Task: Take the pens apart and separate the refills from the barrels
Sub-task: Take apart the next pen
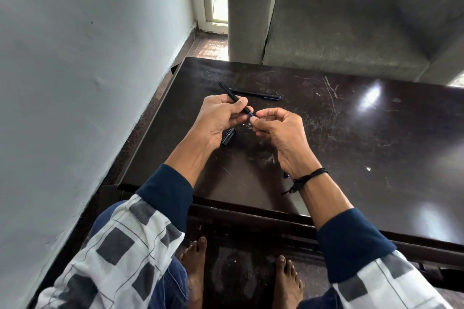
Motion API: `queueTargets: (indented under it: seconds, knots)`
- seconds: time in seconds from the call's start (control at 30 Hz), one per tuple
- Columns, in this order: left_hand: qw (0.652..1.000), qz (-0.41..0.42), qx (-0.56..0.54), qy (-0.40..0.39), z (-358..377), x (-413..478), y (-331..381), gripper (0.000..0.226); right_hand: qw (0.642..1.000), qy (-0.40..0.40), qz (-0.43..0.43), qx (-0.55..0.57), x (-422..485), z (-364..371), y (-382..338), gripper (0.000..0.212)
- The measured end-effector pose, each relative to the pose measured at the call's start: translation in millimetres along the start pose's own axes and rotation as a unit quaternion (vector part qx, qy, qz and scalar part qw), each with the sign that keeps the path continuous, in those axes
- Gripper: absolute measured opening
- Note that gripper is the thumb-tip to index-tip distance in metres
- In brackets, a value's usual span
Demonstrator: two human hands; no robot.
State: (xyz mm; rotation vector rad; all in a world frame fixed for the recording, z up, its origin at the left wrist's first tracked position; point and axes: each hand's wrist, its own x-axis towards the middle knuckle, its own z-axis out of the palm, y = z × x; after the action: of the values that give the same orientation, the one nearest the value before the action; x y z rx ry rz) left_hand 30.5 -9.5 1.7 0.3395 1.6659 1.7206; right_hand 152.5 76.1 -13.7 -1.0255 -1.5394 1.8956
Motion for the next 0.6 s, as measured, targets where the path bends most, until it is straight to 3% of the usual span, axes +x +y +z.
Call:
queueTargets:
  seconds: [0.2, 0.43, 0.6]
  knots:
    - [1.000, -0.009, -0.001, 0.012, -1.3, 1.2, 0.5, 0.011, 1.000, -0.011, 0.005, -0.020, -2.6, 0.0, -2.0, 0.028]
    - [1.000, -0.002, 0.000, 0.028, -1.7, 1.5, 1.2, 0.011, 0.995, -0.003, -0.004, -0.100, -2.3, -2.5, -3.5, 0.016]
    - [0.999, 0.015, 0.010, 0.050, -3.9, 3.1, 4.5, 0.007, 0.973, -0.023, -0.019, -0.229, 6.2, -8.3, -0.4, 0.017]
